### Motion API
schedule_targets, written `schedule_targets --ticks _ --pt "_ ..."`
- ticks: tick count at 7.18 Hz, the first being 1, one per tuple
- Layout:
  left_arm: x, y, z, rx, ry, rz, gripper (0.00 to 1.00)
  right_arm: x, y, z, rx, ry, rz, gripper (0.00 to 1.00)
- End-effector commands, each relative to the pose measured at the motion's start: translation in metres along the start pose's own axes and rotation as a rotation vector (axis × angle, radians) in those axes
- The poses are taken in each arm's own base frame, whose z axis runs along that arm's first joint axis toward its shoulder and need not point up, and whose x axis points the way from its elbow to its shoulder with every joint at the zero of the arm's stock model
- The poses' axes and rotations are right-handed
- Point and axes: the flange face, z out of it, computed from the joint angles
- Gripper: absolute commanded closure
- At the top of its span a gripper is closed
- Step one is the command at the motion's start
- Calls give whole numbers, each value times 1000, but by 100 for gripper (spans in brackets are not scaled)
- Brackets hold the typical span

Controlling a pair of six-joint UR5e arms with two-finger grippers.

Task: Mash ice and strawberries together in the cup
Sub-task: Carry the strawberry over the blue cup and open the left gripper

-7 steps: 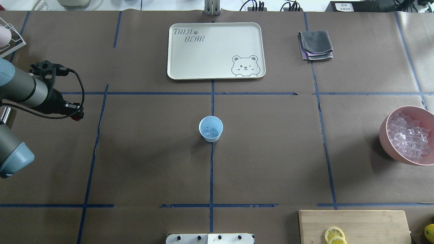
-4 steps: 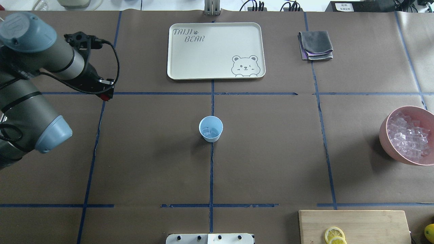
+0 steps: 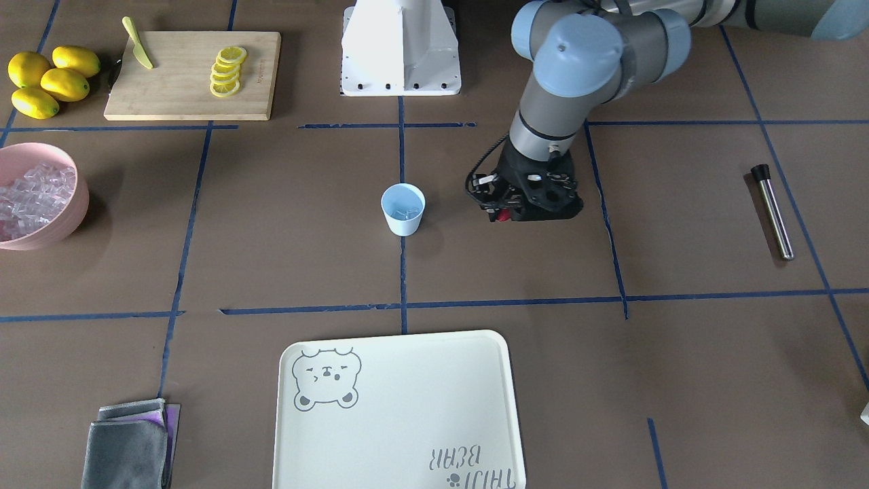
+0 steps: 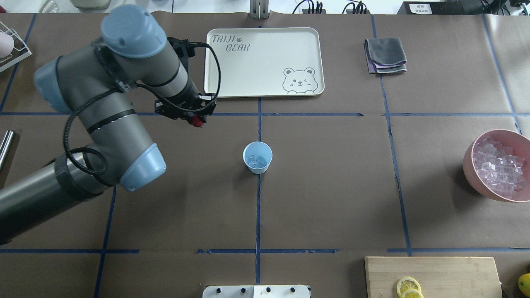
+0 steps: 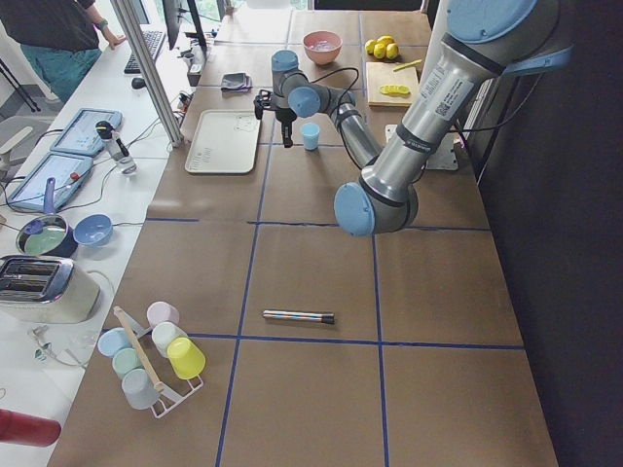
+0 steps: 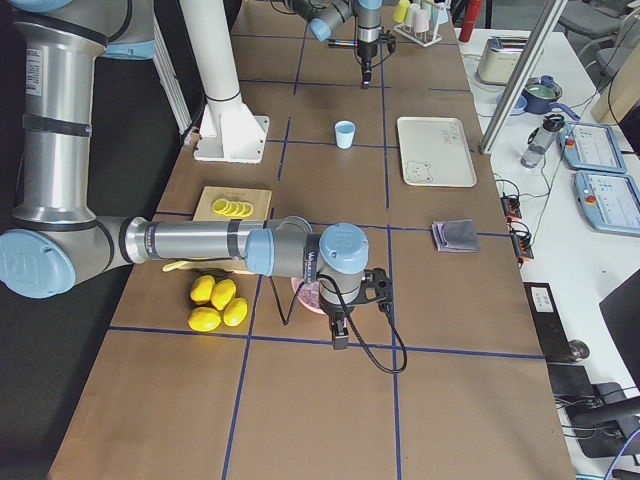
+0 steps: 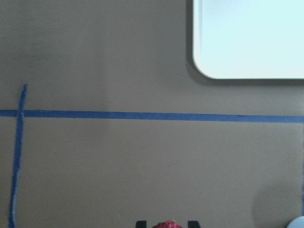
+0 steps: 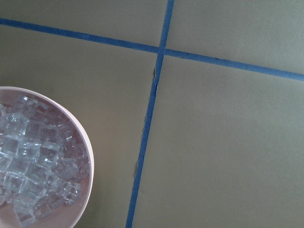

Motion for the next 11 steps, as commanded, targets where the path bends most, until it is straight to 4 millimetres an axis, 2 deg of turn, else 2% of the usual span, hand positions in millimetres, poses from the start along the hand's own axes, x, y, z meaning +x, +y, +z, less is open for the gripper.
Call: schedule_targets --ticks 1,2,3,4,5,6,8,9,10,11 --pt "72 34 18 7 2 -59 94 0 0 0 0 0 0 0" --pt "93 47 28 0 -3 -75 92 0 0 0 0 0 -1 0" --pt "97 58 34 -5 -7 -67 87 0 1 1 -2 0 0 0" --pt "99 60 35 -7 -6 -66 78 1 3 2 -4 -1 2 0" --pt "97 60 37 -6 -11 -63 6 2 4 3 -6 -1 4 0" --pt "100 65 39 4 -14 -62 0 1 4 2 -5 -1 3 0" --pt "98 71 43 -2 -16 -71 0 1 4 2 -5 -1 3 0" --pt "84 73 50 -22 -55 -56 0 3 5 4 -9 -2 7 0" --pt "60 74 54 -48 -132 58 0 4 4 6 -11 -3 9 0" --pt "10 63 35 -48 -175 149 0 3 5 4 -9 -2 7 0"
